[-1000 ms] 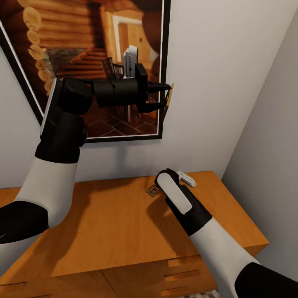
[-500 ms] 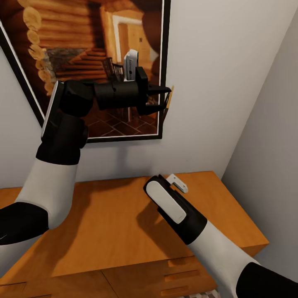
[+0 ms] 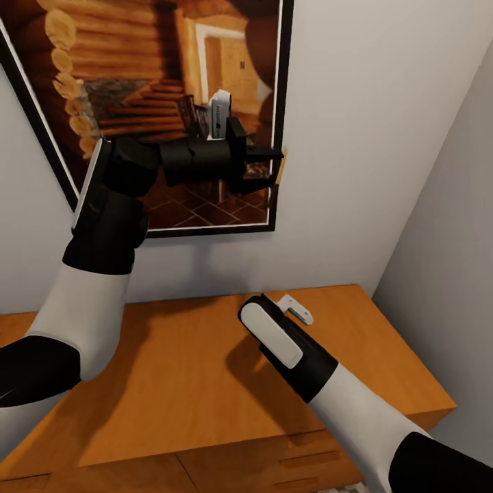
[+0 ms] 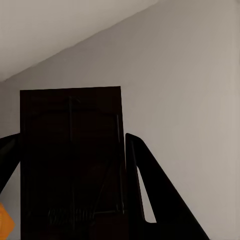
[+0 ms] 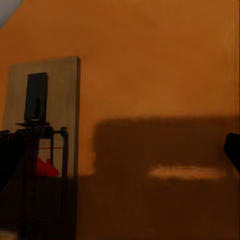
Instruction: Take the four mousetraps from the cabinet in the bathroom and place them on the bathroom floor. Make sure all four end up on the same floor surface, and ensure that at least two of them are either under or directly next to the same bathroom sink.
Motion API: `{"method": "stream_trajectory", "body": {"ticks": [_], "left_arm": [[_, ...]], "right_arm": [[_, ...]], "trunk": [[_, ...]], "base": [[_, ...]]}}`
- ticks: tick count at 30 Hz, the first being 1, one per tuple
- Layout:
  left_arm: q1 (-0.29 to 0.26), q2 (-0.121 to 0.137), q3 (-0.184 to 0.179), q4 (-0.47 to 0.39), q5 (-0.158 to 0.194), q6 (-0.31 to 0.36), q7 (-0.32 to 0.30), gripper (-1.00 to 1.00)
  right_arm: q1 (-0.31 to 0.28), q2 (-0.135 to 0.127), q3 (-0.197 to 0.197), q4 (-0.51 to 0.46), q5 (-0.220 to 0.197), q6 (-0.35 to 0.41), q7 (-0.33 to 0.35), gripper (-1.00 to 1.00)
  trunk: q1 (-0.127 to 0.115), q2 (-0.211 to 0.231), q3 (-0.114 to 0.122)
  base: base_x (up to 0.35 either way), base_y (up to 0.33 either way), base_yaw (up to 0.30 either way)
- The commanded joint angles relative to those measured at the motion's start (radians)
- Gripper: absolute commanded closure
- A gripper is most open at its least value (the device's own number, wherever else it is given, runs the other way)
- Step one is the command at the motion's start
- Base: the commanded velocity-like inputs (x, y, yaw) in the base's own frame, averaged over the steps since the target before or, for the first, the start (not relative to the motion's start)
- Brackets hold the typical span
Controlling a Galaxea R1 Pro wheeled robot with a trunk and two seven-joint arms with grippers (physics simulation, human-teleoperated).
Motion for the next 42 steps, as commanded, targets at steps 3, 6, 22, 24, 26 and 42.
{"method": "stream_trajectory", "body": {"ticks": [3, 6, 22, 24, 26, 42], "left_arm": [[-0.001, -0.001, -0.003, 0.000, 0.009, 0.003, 0.011, 1.00], [0.000, -0.001, -0.004, 0.000, 0.009, 0.003, 0.011, 1.00], [0.000, -0.007, -0.006, 0.010, 0.009, 0.003, 0.011, 1.00], [0.000, -0.007, -0.006, 0.011, 0.009, 0.003, 0.011, 1.00], [0.000, -0.007, -0.006, 0.011, 0.009, 0.003, 0.011, 1.00], [0.000, -0.004, -0.006, 0.011, 0.009, 0.003, 0.011, 1.00]], "right_arm": [[-0.008, 0.000, 0.001, 0.052, -0.001, 0.002, -0.004, -1.00], [-0.017, 0.000, 0.001, 0.089, 0.000, 0.001, -0.004, -1.00], [-0.027, 0.000, 0.003, 0.118, 0.025, -0.001, -0.004, -1.00], [-0.027, 0.000, 0.003, 0.119, 0.025, -0.001, -0.004, -1.00], [-0.027, 0.000, 0.003, 0.119, 0.025, -0.001, -0.004, -1.00], [-0.026, 0.000, 0.001, 0.100, 0.025, 0.003, -0.004, -1.00]], "trunk": [[0.000, -0.001, -0.001], [0.000, -0.001, -0.001], [0.000, -0.001, -0.001], [0.000, -0.001, -0.001], [0.000, -0.001, -0.001], [0.000, -0.001, -0.001]], "base": [[0.000, 0.000, 0.000], [0.000, 0.000, 0.000], [0.000, 0.087, 0.000], [0.000, 0.029, 0.000], [0.000, 0.010, 0.000], [0.000, 0.001, 0.000]]}}
